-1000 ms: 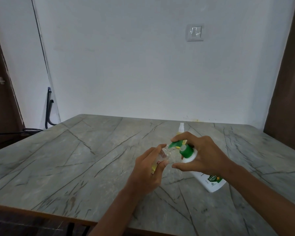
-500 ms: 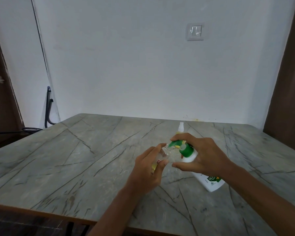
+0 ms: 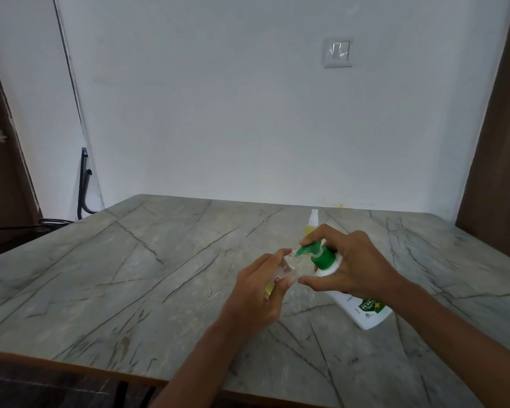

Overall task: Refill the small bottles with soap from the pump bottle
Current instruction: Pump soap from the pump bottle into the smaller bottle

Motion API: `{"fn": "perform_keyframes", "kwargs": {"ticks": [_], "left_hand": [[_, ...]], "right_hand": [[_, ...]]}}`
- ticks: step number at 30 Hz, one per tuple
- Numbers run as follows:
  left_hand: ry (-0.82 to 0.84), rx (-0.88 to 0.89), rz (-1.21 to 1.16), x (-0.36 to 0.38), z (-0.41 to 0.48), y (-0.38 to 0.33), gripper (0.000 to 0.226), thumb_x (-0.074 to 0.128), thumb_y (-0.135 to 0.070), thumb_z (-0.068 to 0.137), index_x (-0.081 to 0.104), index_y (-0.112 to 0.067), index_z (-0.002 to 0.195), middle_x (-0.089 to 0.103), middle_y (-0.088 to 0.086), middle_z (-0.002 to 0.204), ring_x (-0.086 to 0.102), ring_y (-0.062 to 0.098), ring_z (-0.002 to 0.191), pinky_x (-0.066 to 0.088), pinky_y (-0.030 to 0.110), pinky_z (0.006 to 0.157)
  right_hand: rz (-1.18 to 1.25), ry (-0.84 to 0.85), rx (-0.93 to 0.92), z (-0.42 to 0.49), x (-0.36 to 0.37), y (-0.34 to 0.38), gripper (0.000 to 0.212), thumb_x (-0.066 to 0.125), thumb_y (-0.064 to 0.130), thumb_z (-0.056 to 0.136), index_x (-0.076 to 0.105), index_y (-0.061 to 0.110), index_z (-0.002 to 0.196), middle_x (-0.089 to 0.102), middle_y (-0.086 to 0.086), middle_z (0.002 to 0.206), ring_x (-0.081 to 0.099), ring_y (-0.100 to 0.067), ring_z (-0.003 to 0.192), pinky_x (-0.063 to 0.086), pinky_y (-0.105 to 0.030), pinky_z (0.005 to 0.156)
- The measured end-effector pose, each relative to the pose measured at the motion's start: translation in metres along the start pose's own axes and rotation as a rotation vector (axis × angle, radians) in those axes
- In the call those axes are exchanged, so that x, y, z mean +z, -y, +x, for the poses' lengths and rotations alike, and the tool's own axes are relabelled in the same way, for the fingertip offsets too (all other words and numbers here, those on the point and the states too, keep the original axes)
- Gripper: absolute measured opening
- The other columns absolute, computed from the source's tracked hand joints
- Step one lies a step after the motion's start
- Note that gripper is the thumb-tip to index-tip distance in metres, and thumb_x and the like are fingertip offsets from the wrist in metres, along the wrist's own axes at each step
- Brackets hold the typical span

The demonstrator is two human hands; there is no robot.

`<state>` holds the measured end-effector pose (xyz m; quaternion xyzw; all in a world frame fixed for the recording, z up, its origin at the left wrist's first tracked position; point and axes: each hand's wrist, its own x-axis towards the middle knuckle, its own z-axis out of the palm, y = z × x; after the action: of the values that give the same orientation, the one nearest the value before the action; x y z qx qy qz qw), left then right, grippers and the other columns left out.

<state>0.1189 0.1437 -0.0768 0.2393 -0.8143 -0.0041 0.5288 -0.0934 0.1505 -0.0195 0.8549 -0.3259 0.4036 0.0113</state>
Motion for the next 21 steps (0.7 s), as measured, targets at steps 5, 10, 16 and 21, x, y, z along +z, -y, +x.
{"fn": "perform_keyframes", "kwargs": {"ticks": [5,10,16,21], "left_hand": [[0.001,-0.015,0.005,-0.0009,-0.0001,0.0014,0.039,0.064,-0.016,0.092,0.055,-0.002,0.127,0.066,0.006,0.104,0.062,0.008,0.091,0.054,0.024,0.075],[-0.025,-0.019,0.013,-0.0019,0.0014,-0.0011,0.04,0.063,-0.016,0.091,0.055,0.001,0.126,0.067,0.009,0.106,0.061,0.005,0.094,0.05,0.011,0.079],[-0.022,-0.013,0.009,-0.0028,0.0011,-0.0022,0.04,0.061,-0.018,0.092,0.055,0.001,0.127,0.066,0.008,0.105,0.061,0.007,0.091,0.052,0.015,0.076],[0.004,0.004,-0.001,-0.0023,0.0001,-0.0018,0.04,0.061,-0.017,0.093,0.054,-0.001,0.128,0.065,0.006,0.105,0.061,0.007,0.09,0.052,0.017,0.075]], "right_hand": [[-0.033,0.015,0.009,0.0011,0.0019,-0.0008,0.054,0.078,0.06,0.068,0.051,0.046,0.112,0.07,0.016,0.081,0.066,-0.005,0.067,0.053,-0.021,0.06],[-0.109,0.045,0.001,-0.0006,0.0016,0.0008,0.064,0.075,0.064,0.069,0.045,0.05,0.124,0.07,0.017,0.094,0.066,-0.005,0.074,0.055,-0.025,0.067],[-0.059,0.027,-0.021,0.0011,0.001,0.0014,0.059,0.076,0.061,0.07,0.045,0.051,0.119,0.071,0.013,0.086,0.066,-0.007,0.067,0.053,-0.024,0.061],[0.014,-0.002,-0.018,0.0014,0.0009,-0.0002,0.05,0.081,0.05,0.069,0.054,0.046,0.11,0.069,0.019,0.078,0.066,-0.004,0.064,0.052,-0.017,0.057]]}}
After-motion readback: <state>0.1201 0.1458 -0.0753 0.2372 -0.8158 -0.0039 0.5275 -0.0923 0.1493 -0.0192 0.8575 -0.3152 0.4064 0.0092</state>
